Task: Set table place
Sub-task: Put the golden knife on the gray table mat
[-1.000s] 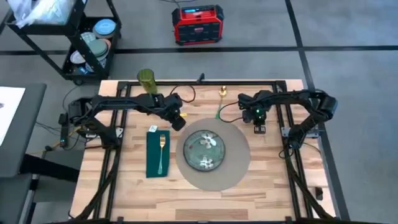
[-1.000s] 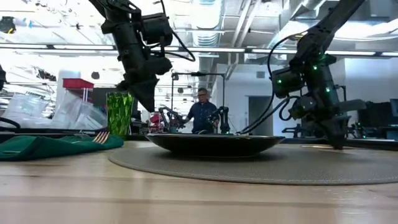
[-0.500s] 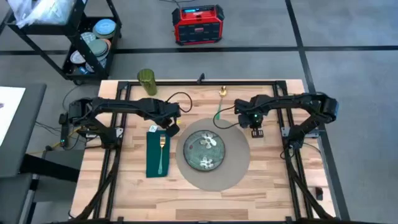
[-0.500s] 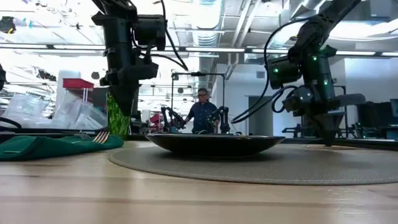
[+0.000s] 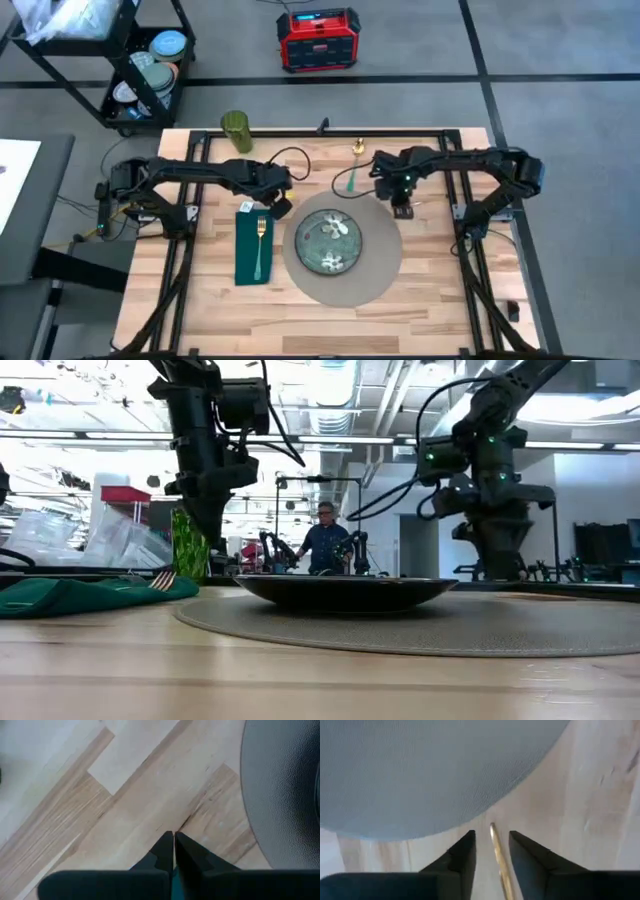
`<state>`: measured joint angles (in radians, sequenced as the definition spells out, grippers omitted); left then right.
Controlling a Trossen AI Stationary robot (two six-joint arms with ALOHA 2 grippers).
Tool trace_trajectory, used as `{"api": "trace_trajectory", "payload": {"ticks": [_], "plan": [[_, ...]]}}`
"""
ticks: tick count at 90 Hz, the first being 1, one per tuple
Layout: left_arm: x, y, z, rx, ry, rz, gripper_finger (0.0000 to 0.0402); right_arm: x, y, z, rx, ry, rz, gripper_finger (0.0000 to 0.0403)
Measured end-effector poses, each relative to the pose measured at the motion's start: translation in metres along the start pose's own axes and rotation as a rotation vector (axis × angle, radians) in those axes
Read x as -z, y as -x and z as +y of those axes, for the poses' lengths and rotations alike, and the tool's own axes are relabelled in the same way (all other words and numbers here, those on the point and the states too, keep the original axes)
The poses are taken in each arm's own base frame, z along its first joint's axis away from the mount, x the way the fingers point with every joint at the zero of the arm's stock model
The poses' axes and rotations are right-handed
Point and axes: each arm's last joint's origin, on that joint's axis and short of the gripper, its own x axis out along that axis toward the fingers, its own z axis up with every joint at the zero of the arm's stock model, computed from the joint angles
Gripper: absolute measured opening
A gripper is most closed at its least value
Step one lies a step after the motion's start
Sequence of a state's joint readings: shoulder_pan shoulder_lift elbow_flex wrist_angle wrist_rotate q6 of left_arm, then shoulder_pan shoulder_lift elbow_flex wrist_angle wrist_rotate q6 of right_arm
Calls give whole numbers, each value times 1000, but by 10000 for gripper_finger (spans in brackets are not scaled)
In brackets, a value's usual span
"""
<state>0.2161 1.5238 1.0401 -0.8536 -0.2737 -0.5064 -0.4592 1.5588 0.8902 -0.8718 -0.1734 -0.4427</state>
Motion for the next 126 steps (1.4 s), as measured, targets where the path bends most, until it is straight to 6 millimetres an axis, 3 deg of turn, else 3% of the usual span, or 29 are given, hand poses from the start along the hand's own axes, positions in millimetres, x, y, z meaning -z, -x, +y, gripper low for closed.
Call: {"api": "trace_trajectory", "payload": {"ticks": [19, 38, 50, 84, 98, 115, 126], "plan": [[0, 0, 0, 0, 0, 0, 0, 7, -9, -9, 12, -24, -35, 178], [0, 0, 0, 0, -1, 1, 0, 27, -28, -8, 15, -54, 17, 177], [0, 0, 0, 1, 1, -3, 0, 34, -36, -7, 65, -36, 36, 153], [0, 0, 0, 0, 34, -7, 0, 30, -40, -2, 126, -9, 47, 11], [0, 0, -1, 0, 41, -7, 0, 25, -38, 2, 135, 13, 48, 3], [0, 0, 0, -9, 36, -11, 0, 6, -24, 3, 159, 72, 34, 0], [2, -3, 0, -16, 38, -2, 0, -15, -13, 2, 192, 106, -111, 2]]}}
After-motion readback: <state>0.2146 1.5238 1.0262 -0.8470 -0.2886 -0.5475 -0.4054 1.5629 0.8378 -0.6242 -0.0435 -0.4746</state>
